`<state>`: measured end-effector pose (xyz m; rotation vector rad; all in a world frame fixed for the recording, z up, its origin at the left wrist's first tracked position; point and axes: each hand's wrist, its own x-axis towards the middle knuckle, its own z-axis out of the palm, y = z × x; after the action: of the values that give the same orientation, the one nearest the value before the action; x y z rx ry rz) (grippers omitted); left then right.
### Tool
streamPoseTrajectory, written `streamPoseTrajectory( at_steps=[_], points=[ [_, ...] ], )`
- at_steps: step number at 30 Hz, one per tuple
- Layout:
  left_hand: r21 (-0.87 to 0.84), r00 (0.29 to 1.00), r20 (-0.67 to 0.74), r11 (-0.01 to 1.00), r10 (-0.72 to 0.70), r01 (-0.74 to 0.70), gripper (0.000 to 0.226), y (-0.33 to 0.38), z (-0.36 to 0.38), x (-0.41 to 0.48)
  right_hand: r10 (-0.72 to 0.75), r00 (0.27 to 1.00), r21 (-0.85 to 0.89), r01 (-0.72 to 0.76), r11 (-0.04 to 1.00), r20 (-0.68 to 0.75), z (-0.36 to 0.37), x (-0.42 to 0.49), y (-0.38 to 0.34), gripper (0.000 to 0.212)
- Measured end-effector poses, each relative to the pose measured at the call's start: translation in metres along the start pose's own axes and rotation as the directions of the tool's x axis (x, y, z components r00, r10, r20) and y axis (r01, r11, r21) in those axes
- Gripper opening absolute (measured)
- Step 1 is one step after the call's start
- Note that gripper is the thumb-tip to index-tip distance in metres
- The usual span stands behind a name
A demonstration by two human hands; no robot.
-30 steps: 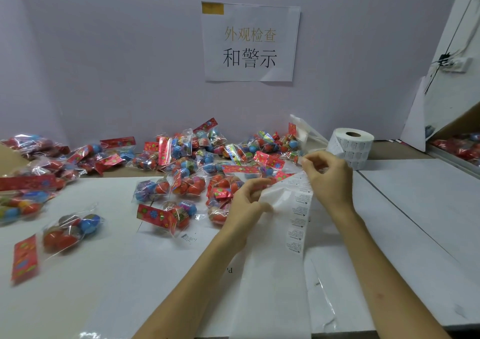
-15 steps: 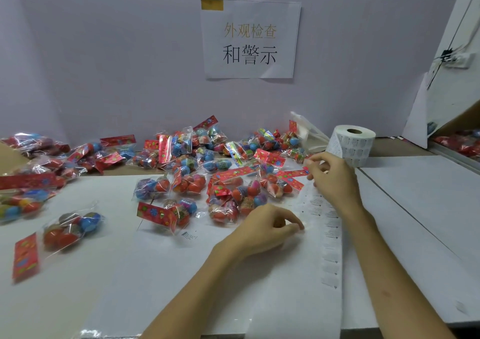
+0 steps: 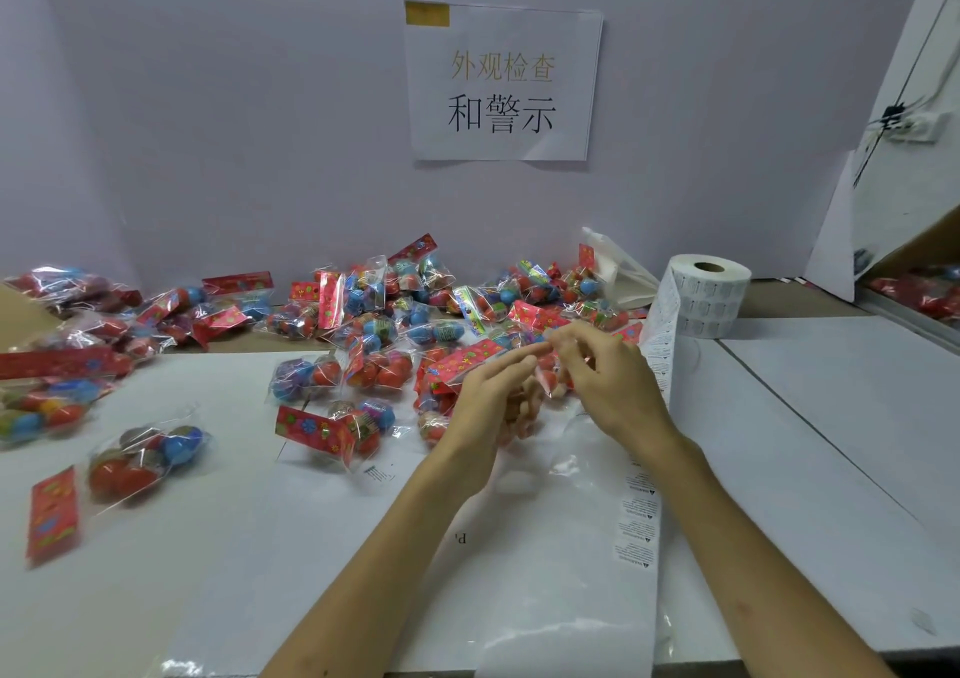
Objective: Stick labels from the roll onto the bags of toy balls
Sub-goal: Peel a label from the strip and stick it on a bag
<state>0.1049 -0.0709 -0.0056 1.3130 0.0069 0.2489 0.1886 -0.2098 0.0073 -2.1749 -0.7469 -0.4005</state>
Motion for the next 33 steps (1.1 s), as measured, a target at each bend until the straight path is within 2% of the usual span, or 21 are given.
streamPoseTrajectory(
  at_steps=[6, 12, 17, 20, 23, 26, 33],
  points=[
    [-0.064, 0.999, 0.023, 0.997, -0.035, 0.036, 0.027, 0.0017, 0.0023, -0.0010, -0.026, 0.999, -0.023, 0.027, 0.999, 0.037, 0.0059, -0.0006, -0.0011, 0.032],
    [-0.107, 0.999, -0.001, 0.993, -0.050, 0.050, 0.018, 0.0055, 0.0014, -0.0016, -0.015, 0.993, -0.002, 0.015, 1.000, 0.114, 0.0097, 0.0006, -0.0006, 0.036],
    [-0.109, 0.998, -0.034, 0.993, -0.054, 0.050, 0.025, 0.0048, 0.0020, -0.0014, -0.053, 0.990, -0.015, 0.056, 0.998, 0.127, 0.0088, -0.0011, 0.0005, 0.043],
    [0.007, 0.995, -0.100, 1.000, 0.010, -0.009, 0.012, 0.0027, 0.0019, 0.0000, -0.086, 0.993, 0.081, 0.080, 0.994, 0.076, 0.0080, -0.0002, 0.0006, 0.044],
    [0.176, 0.987, -0.147, 0.984, 0.064, -0.038, 0.019, 0.0010, 0.0037, 0.0005, -0.124, 0.992, 0.171, 0.124, 0.977, -0.014, 0.0071, 0.0018, 0.0019, 0.032],
    [0.259, 0.983, -0.154, 0.964, 0.097, -0.054, 0.025, 0.0015, 0.0060, -0.0017, -0.144, 0.987, 0.171, 0.153, 0.973, -0.067, 0.0071, 0.0023, 0.0022, 0.015],
    [0.167, 0.984, -0.168, 0.986, 0.057, -0.029, 0.030, 0.0028, 0.0063, -0.0019, -0.157, 0.979, 0.145, 0.175, 0.974, -0.129, 0.0081, 0.0040, 0.0028, 0.010]
  ],
)
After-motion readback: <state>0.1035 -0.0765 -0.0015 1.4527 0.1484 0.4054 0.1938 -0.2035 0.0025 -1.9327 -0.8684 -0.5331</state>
